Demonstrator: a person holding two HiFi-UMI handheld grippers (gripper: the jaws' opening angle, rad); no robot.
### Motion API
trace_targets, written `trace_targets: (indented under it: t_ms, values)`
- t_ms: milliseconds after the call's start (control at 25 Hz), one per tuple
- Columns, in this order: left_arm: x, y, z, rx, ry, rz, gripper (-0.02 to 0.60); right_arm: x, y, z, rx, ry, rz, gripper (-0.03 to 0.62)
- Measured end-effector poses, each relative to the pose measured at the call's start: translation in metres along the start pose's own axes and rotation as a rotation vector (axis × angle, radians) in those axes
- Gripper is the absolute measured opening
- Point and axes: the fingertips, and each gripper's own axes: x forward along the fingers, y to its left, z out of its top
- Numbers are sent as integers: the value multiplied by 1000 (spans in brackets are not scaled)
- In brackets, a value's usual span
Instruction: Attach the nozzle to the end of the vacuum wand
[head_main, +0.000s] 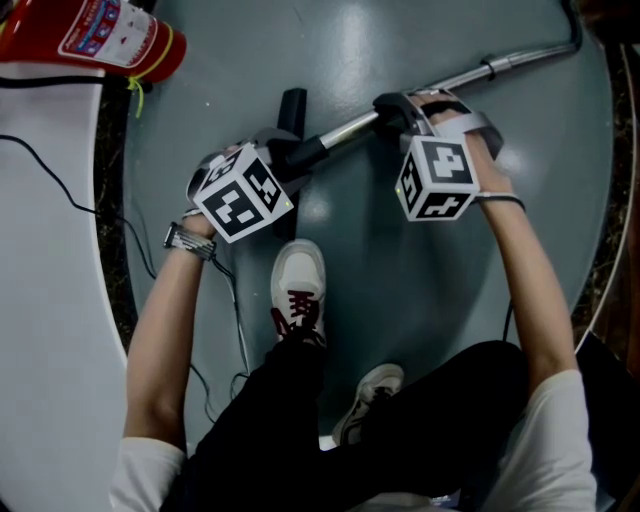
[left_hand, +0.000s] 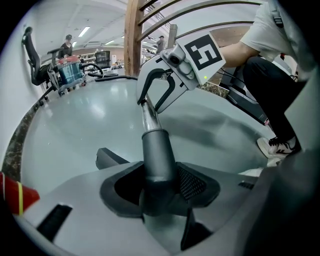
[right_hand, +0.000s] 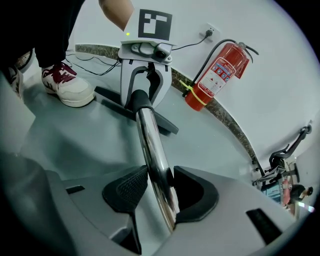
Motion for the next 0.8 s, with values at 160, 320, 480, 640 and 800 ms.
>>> trace_targets:
  t_ms: [160, 320, 480, 640, 800]
  values:
    - [-2, 4, -4, -9, 7, 27, 195, 4, -1, 4, 4, 0, -10, 175]
    - [-1, 0, -12, -25, 77, 15, 195, 6, 1, 8, -10, 4, -15, 175]
    - [-6, 2, -10, -22, 94, 7, 195, 6, 2, 8, -38, 19, -21, 172]
    - [-4, 1, -11, -37, 41, 11, 195, 6, 2, 9, -45, 24, -36, 170]
    - [-6, 0, -8, -49, -11, 30, 195, 7, 4, 8, -46, 28, -52, 170]
